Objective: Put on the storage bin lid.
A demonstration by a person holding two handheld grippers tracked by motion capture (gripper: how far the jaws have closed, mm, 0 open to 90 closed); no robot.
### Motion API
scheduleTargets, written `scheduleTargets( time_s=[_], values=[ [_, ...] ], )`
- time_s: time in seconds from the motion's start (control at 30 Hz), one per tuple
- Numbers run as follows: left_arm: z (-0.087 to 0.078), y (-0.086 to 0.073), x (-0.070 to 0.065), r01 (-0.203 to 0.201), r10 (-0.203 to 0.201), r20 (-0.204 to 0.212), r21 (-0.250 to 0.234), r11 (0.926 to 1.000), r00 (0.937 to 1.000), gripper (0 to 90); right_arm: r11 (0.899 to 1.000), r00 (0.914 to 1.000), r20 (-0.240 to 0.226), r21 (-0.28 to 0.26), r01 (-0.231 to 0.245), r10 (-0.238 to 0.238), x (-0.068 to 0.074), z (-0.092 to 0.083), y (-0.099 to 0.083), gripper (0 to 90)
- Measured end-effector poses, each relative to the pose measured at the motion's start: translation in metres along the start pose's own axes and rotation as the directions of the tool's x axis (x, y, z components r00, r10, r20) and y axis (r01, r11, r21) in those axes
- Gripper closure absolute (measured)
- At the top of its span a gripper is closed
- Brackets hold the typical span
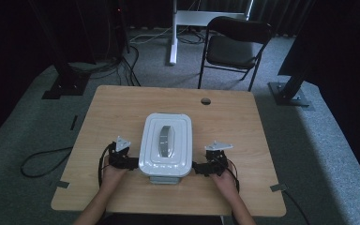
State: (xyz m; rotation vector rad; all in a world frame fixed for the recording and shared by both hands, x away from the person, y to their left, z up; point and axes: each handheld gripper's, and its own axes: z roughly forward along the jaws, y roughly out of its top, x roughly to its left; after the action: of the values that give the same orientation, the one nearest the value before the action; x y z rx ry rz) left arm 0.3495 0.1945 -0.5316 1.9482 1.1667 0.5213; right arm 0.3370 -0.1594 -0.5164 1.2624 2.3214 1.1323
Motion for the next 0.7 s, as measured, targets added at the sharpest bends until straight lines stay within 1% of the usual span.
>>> scheduleTargets(
  time_s=[0.1, 0.13, 0.27, 0.33, 0.47, 0.5, 0.53, 0.6, 0.7],
  values=[
    [0.0, 0.0, -0.001, -0.01, 0.01, 0.002, -0.002, 0.9999, 0.9999, 0.1, 1.0, 1.0, 0.001, -0.002, -0.008, 0.008, -0.002, -0.001, -0.001, 11.2],
    [0.0, 0.0, -0.001, -0.007, 0.007, 0.004, -0.009, 0.9999, 1.0, 0.1, 1.0, 1.0, 0.004, -0.001, -0.008, 0.008, -0.003, -0.001, -0.001, 11.2],
    [-0.004, 0.001, 0.003, -0.008, 0.008, -0.009, -0.017, 0.9998, 0.9999, 0.1, 1.0, 0.9999, 0.005, -0.003, -0.01, 0.011, -0.004, -0.002, -0.003, 11.2],
    [-0.007, 0.0, 0.006, -0.007, 0.007, -0.016, -0.034, 0.9994, 0.9999, 0.1, 1.0, 0.9999, 0.004, -0.006, -0.014, 0.014, -0.005, -0.003, -0.003, 11.2],
    [-0.013, 0.0, 0.011, 0.006, -0.007, -0.021, -0.058, 0.9983, 0.9997, 0.1, 0.999, 0.9997, 0.008, -0.025, -0.022, 0.023, -0.008, -0.006, -0.004, 11.2],
    [-0.013, 0.0, 0.011, 0.006, -0.007, -0.021, -0.058, 0.9983, 0.9997, 0.2, 0.999, 0.9997, 0.008, -0.025, -0.022, 0.023, -0.008, -0.006, -0.004, 11.2],
    [-0.015, -0.001, 0.012, 0.015, -0.015, -0.016, -0.061, 0.998, 0.9998, 0.2, 0.999, 0.9995, 0.024, -0.036, -0.018, 0.019, -0.008, -0.007, -0.004, 11.2],
    [-0.017, -0.001, 0.013, 0.012, -0.014, -0.02, -0.061, 0.998, 0.9997, 0.2, 0.999, 0.9996, 0.02, -0.043, -0.018, 0.019, -0.009, -0.008, -0.005, 11.2],
    [-0.02, -0.002, 0.014, 0.021, -0.022, -0.013, -0.068, 0.9975, 0.9997, 0.2, 0.999, 0.9994, 0.031, -0.046, -0.016, 0.017, -0.01, -0.009, -0.005, 11.1]
  ],
)
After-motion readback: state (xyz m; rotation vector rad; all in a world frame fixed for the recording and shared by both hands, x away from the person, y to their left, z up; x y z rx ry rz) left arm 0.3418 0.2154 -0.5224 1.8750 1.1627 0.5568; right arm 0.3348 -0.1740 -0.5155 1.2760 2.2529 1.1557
